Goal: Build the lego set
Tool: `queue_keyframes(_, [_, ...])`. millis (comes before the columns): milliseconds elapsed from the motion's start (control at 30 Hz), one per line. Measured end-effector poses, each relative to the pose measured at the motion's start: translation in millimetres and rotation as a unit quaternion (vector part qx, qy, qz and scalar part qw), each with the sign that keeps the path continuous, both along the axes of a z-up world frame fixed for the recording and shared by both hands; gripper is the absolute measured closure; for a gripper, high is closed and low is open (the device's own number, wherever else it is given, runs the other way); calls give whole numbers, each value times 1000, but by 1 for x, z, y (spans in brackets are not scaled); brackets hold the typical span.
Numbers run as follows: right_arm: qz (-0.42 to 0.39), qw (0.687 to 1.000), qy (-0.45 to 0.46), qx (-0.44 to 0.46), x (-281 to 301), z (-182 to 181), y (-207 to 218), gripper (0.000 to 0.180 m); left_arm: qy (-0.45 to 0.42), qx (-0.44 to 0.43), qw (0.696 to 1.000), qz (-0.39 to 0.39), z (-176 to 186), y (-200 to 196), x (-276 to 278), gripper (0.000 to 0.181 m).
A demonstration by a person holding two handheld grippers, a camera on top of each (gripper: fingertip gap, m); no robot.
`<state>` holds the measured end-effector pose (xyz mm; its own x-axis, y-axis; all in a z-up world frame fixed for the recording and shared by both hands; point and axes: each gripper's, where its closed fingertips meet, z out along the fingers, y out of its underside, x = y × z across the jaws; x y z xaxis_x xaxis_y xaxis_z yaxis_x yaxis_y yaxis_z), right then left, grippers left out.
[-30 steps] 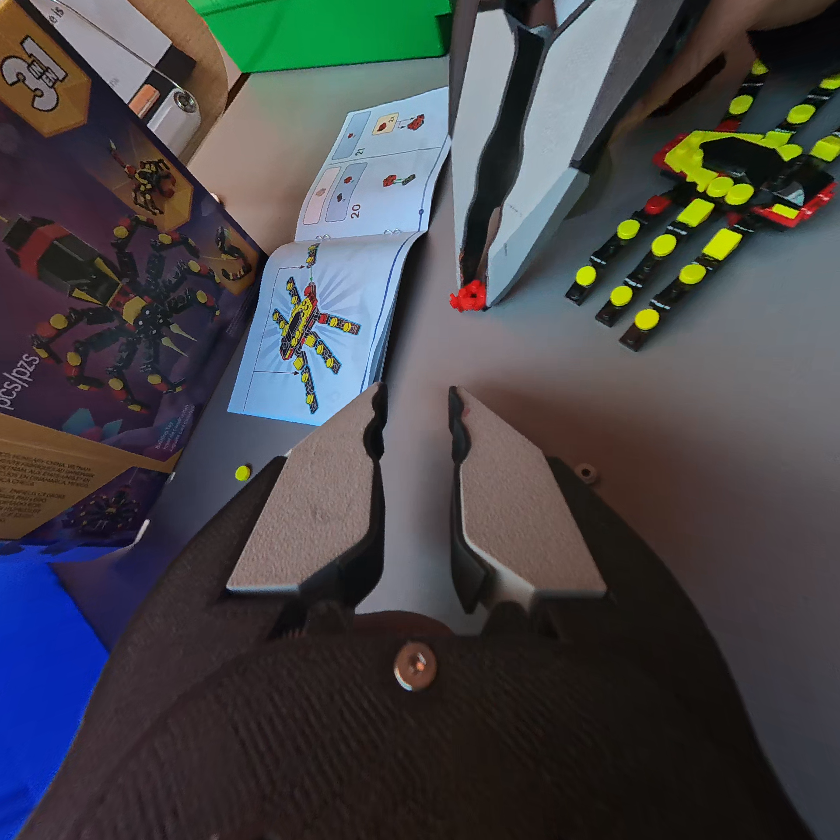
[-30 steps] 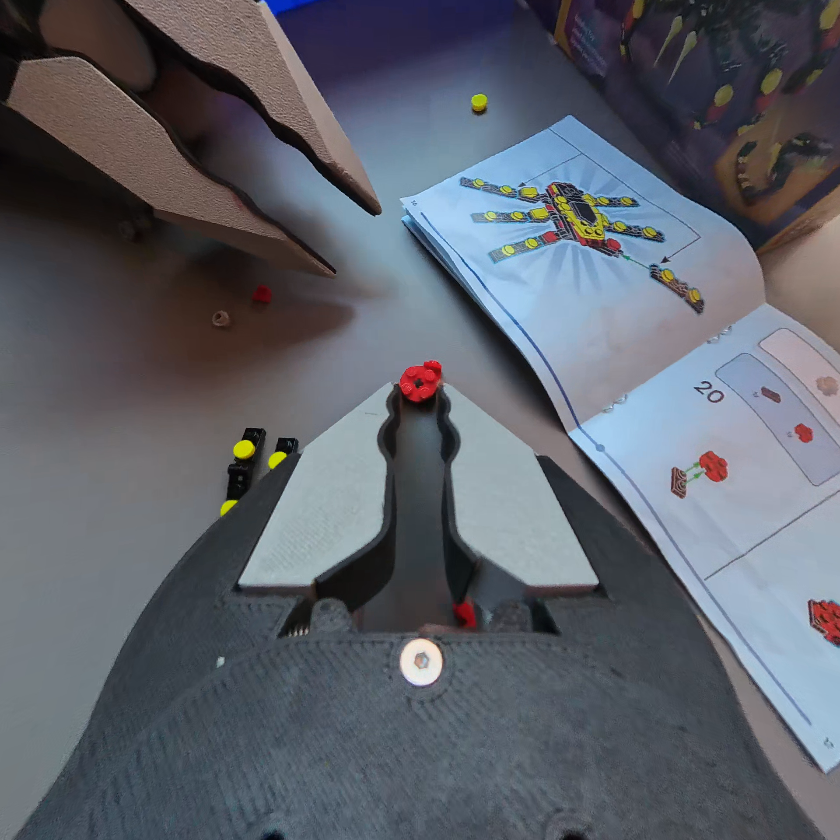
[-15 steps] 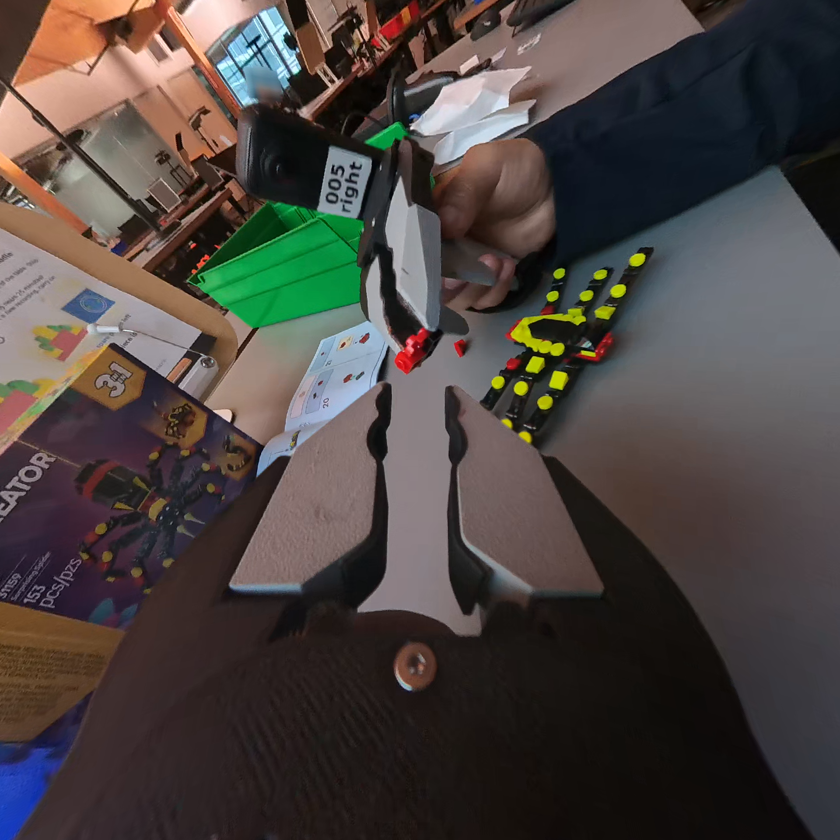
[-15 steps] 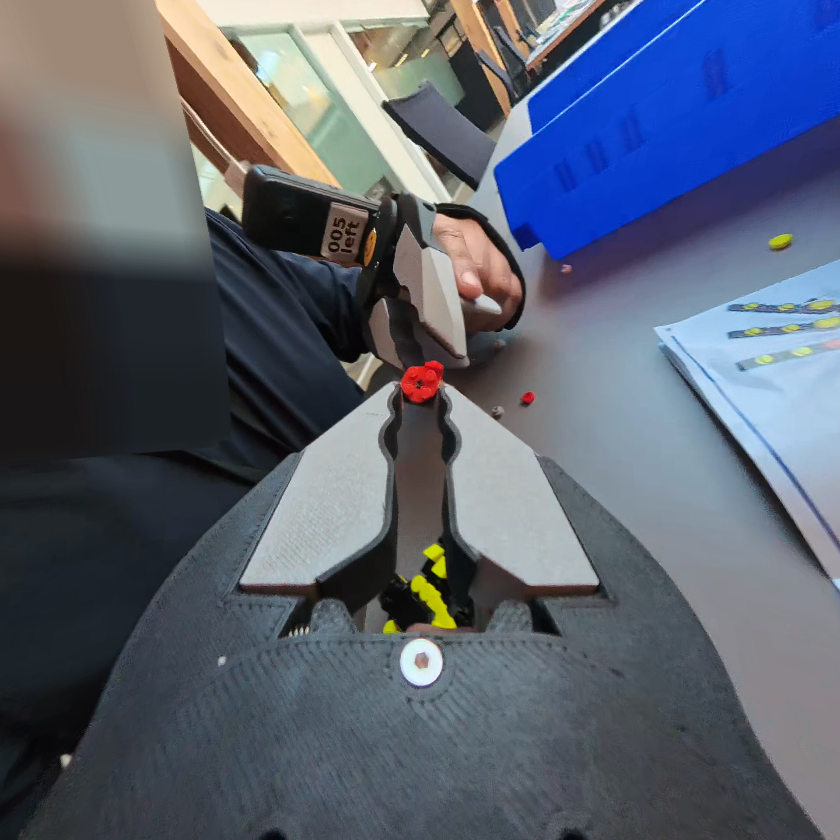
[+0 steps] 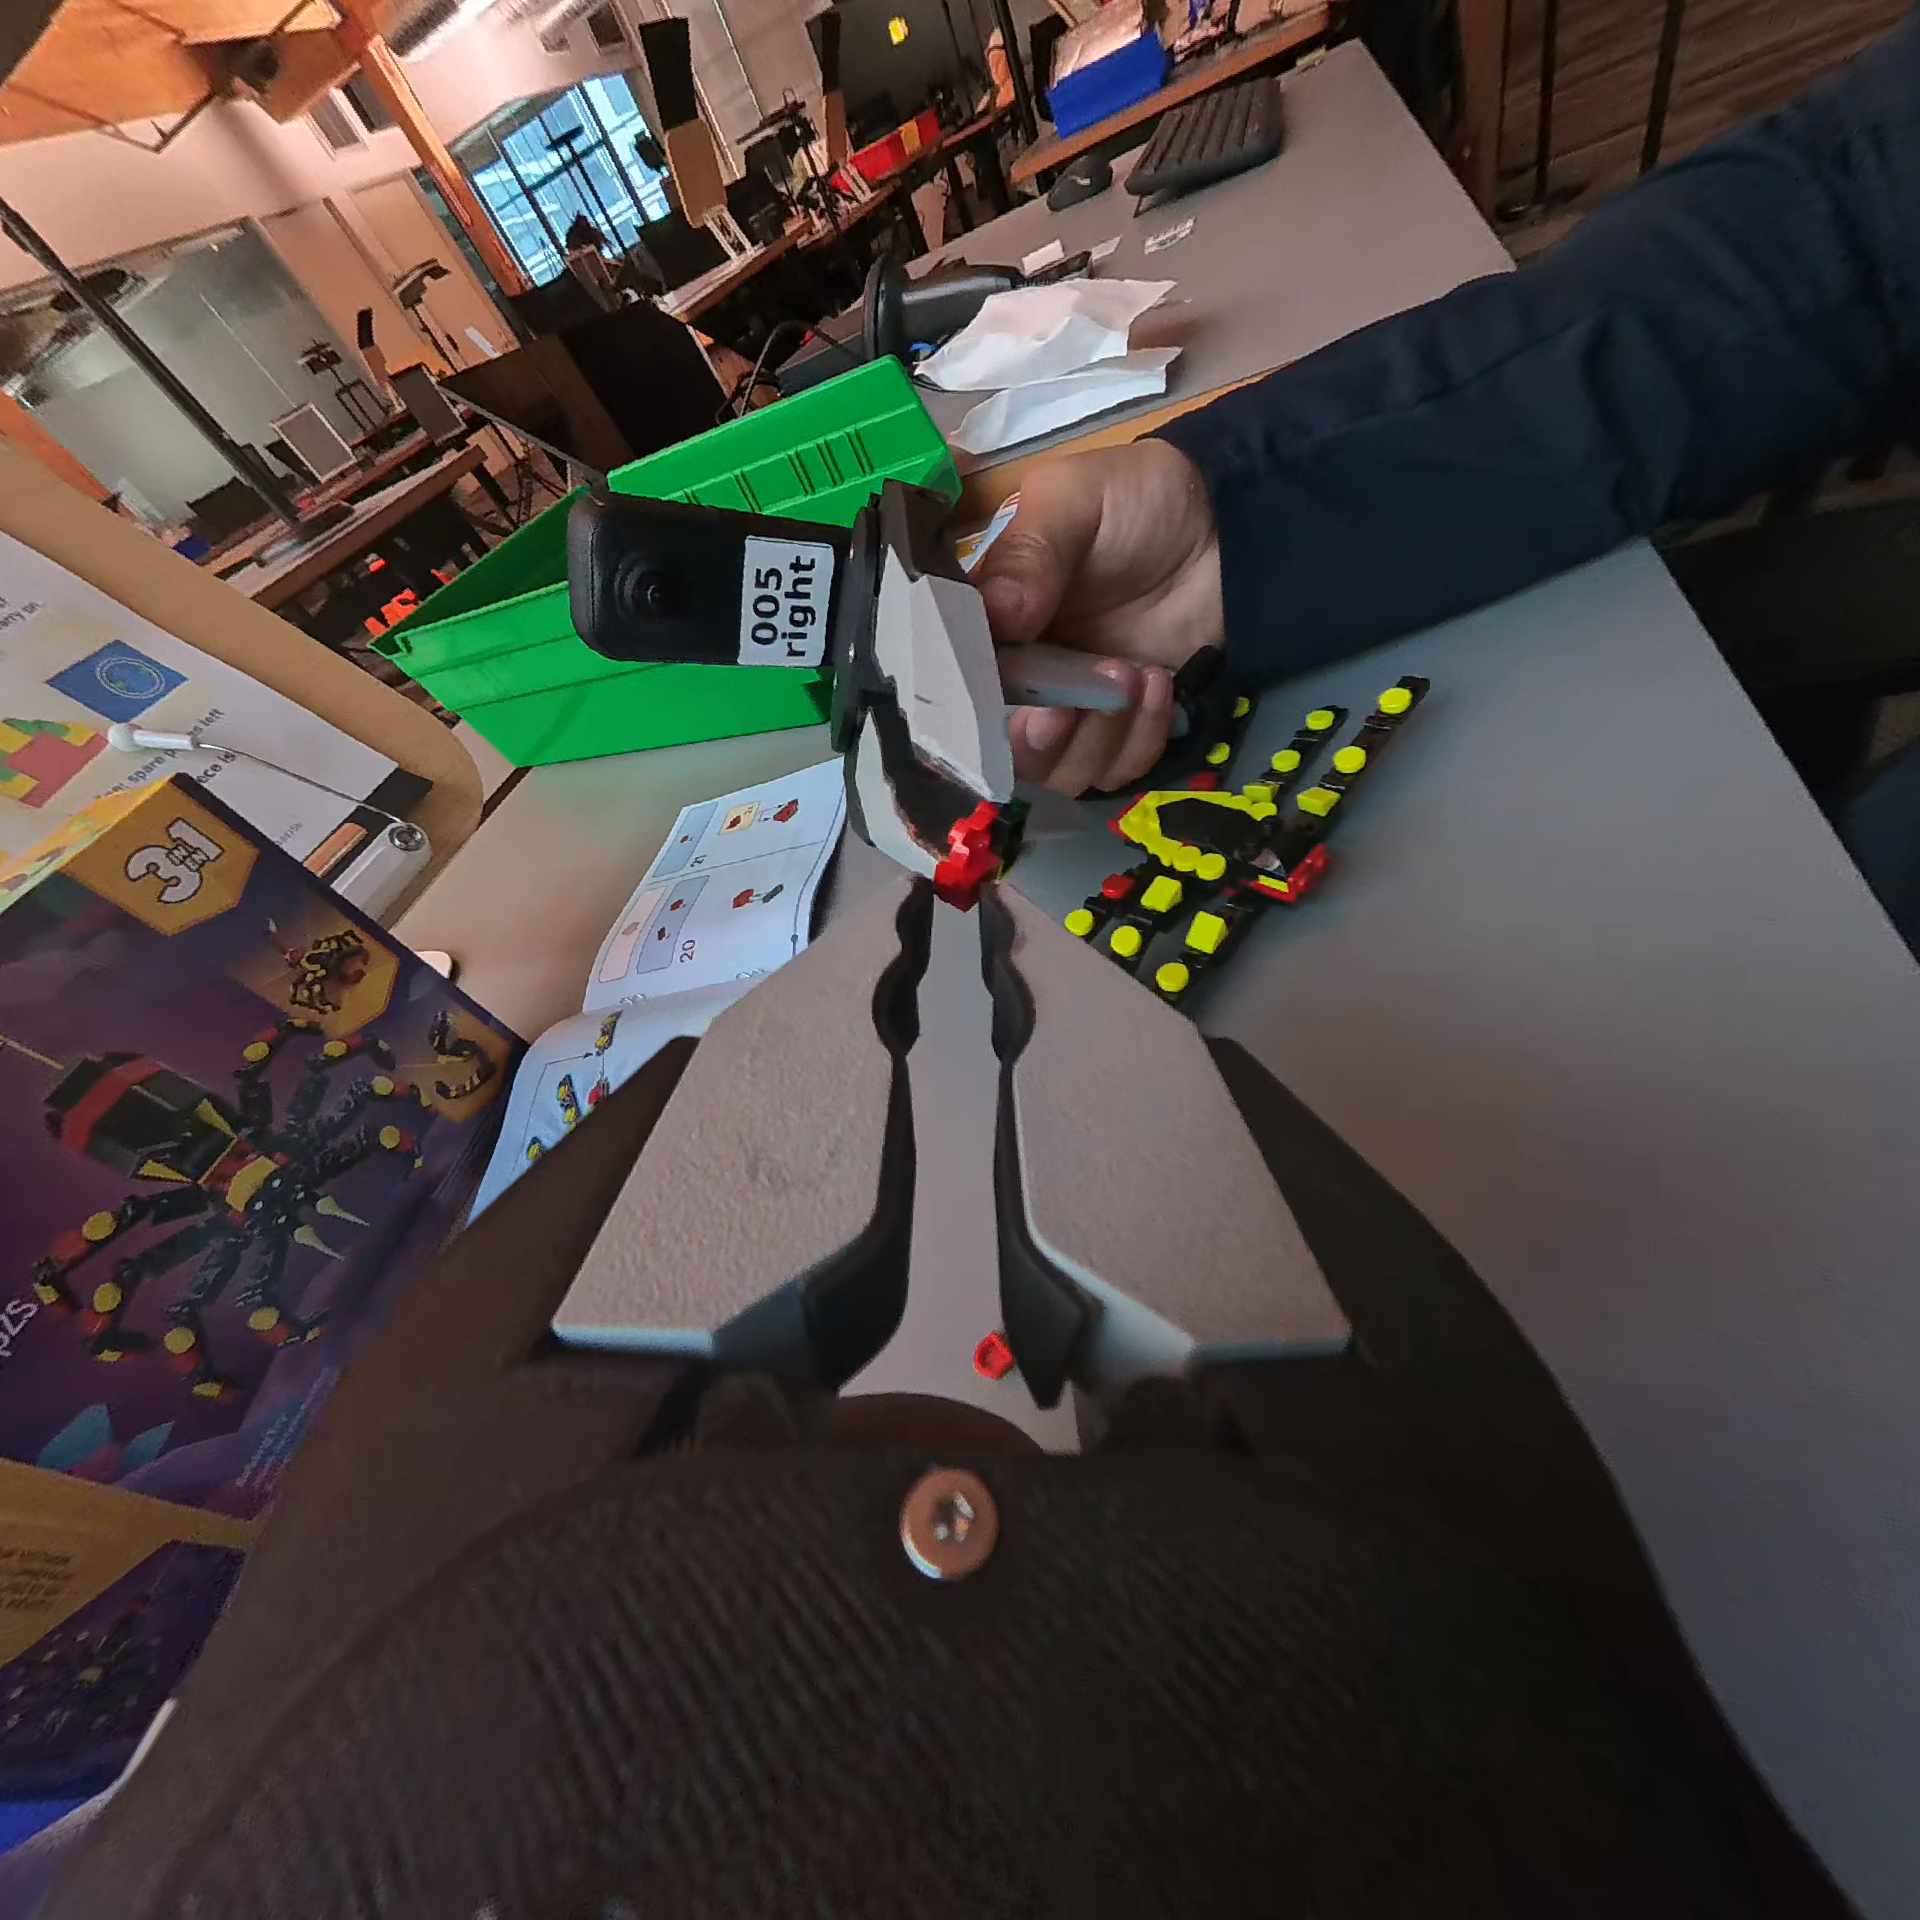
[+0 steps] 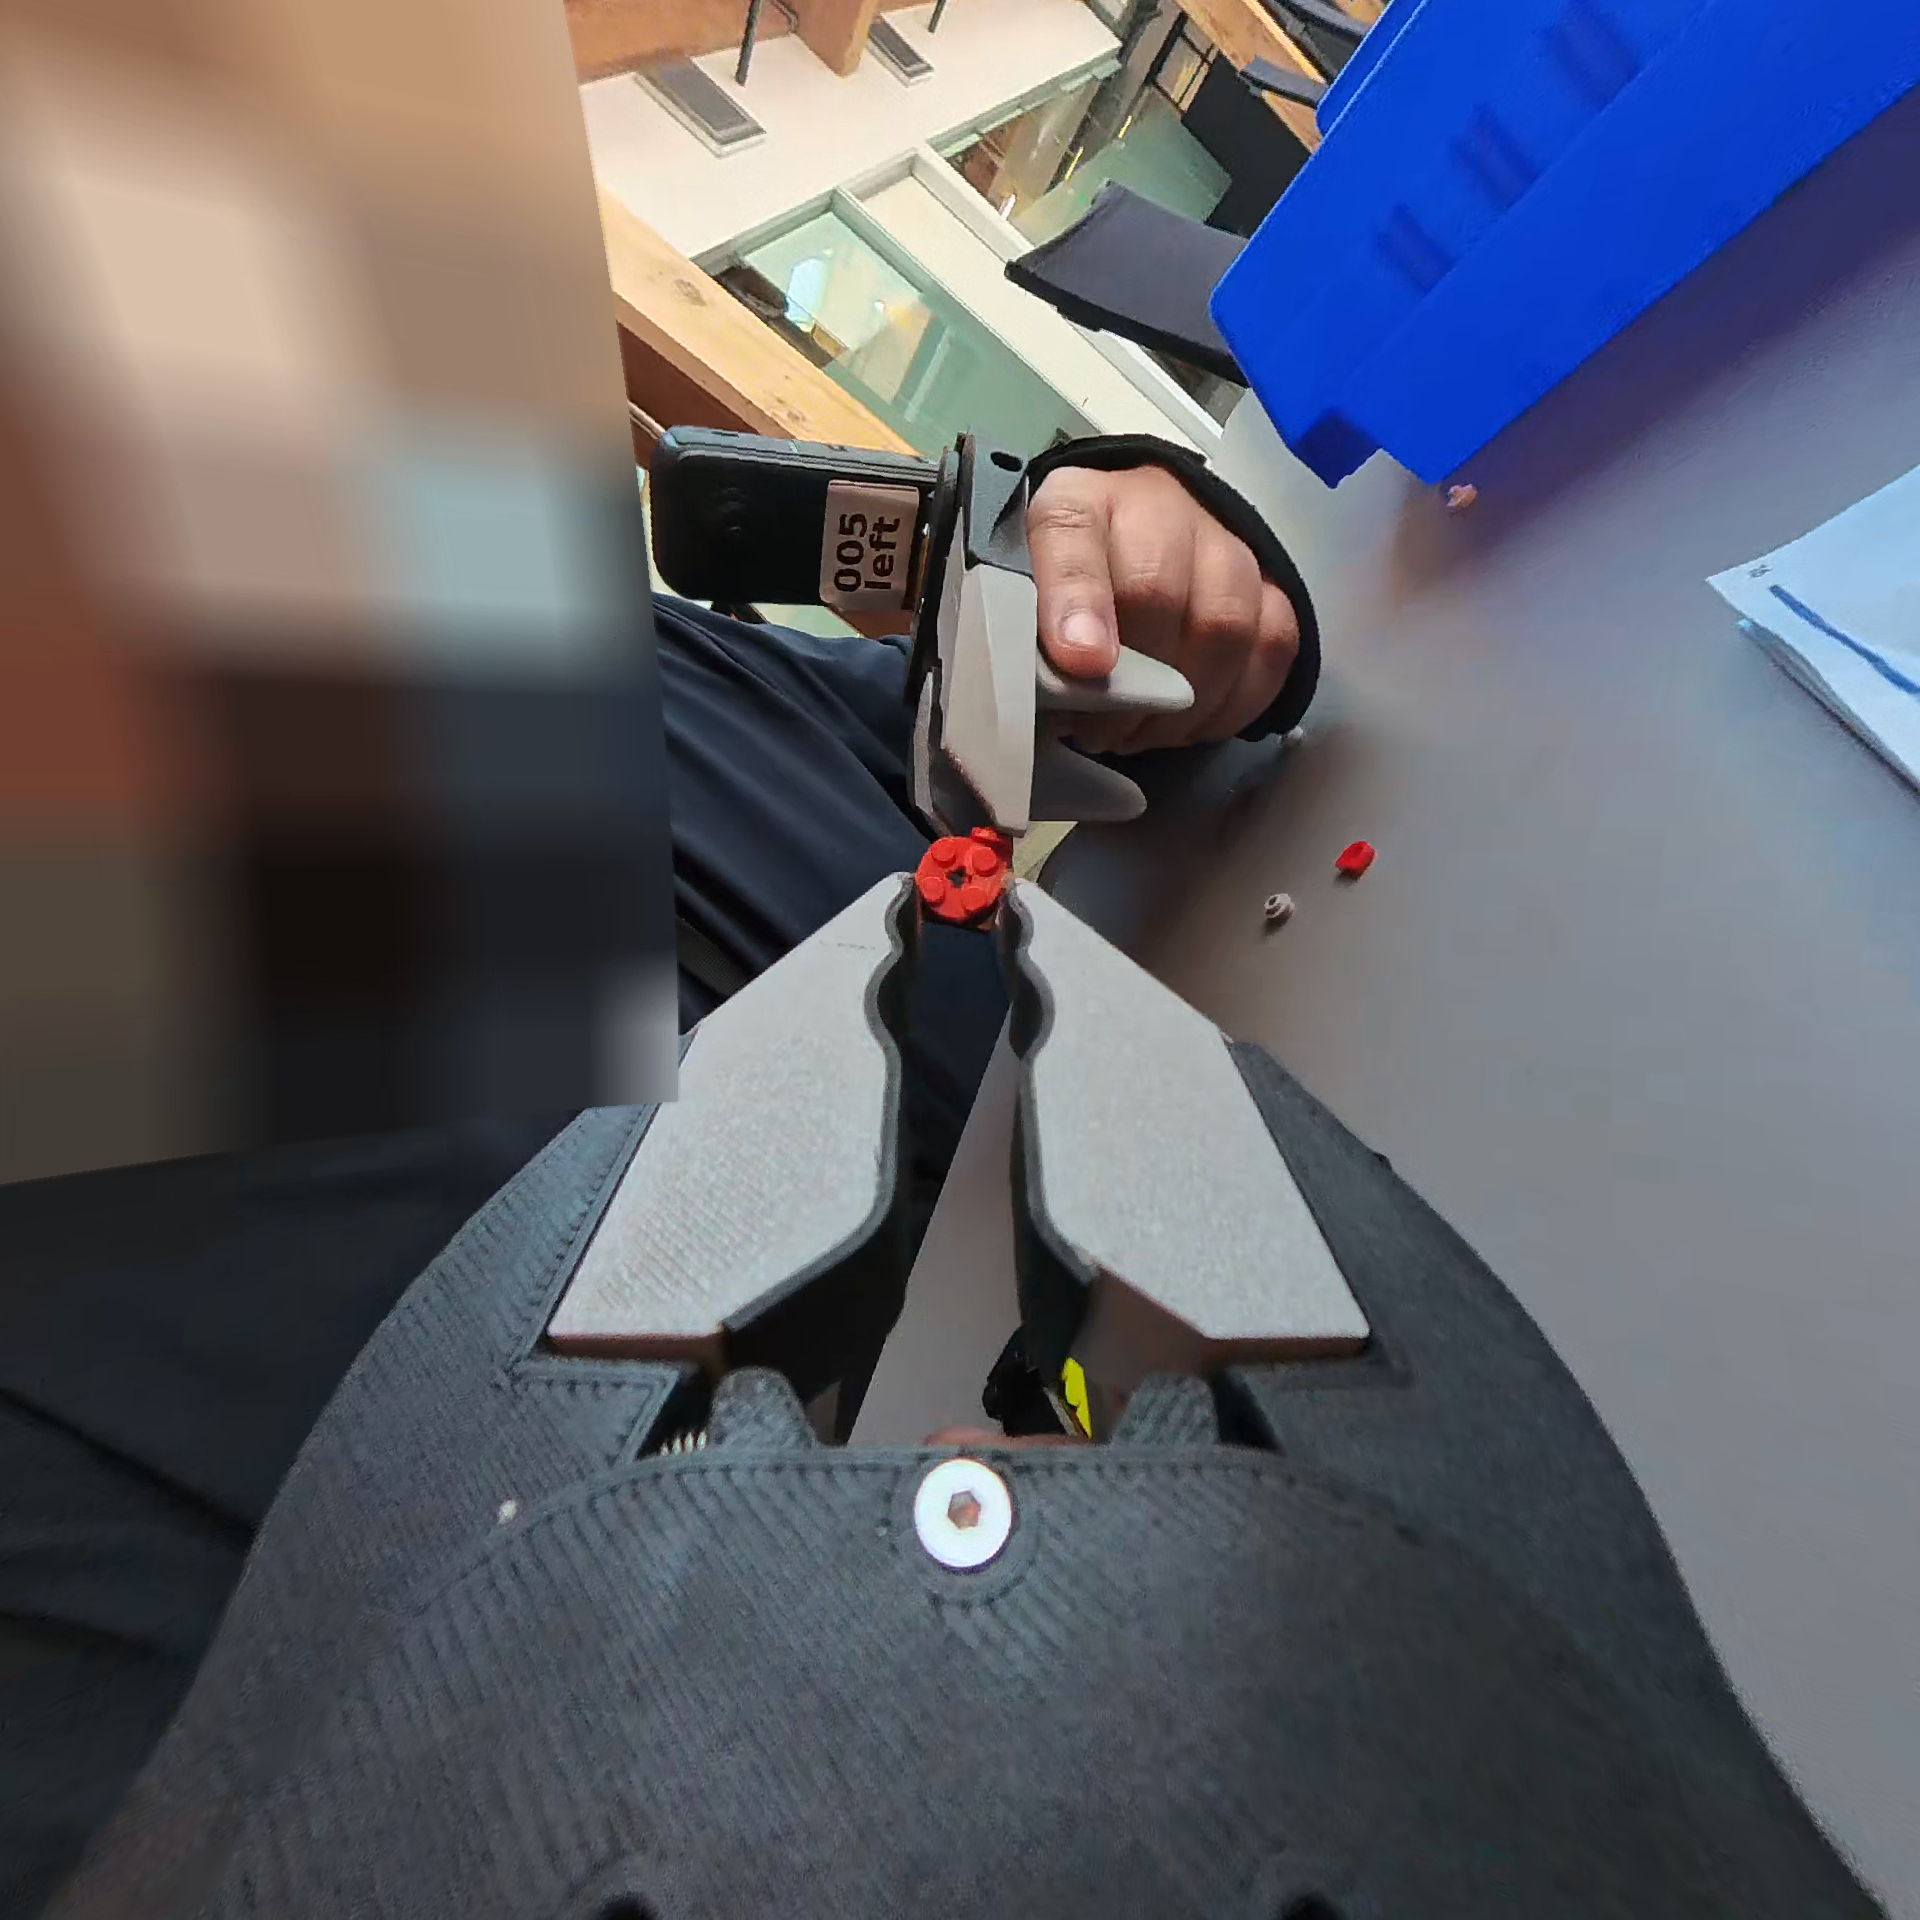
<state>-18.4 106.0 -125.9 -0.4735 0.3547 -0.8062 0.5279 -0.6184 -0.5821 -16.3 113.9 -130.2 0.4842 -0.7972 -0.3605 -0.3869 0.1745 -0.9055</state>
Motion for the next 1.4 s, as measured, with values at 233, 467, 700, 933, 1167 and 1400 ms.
queue_keyframes(233, [-8, 1000, -13, 4, -2, -5, 2, 168, -5, -27, 1000, -1, -5, 2, -1, 176])
queue_keyframes(467, [-32, 997, -23, 63, -1, -11, 7, 168, 6, -37, 999, 13, -11, 7, -5, 176])
queue_keyframes(700, [-82, 980, -31, 176, -1, -16, 19, 157, 31, -38, 998, 42, -20, 16, -12, 176])
queue_keyframes(933, [-133, 934, -12, 331, 13, -8, 30, 151, 53, -39, 996, 57, -26, 19, -15, 176])
queue_keyframes(1167, [-132, 895, 39, 424, 15, 1, 18, 150, 44, -49, 996, 61, -24, 19, -16, 176])
queue_keyframes(1400, [-145, 861, 37, 485, -6, -9, 6, 147, 38, -57, 996, 64, -22, 18, -12, 176])
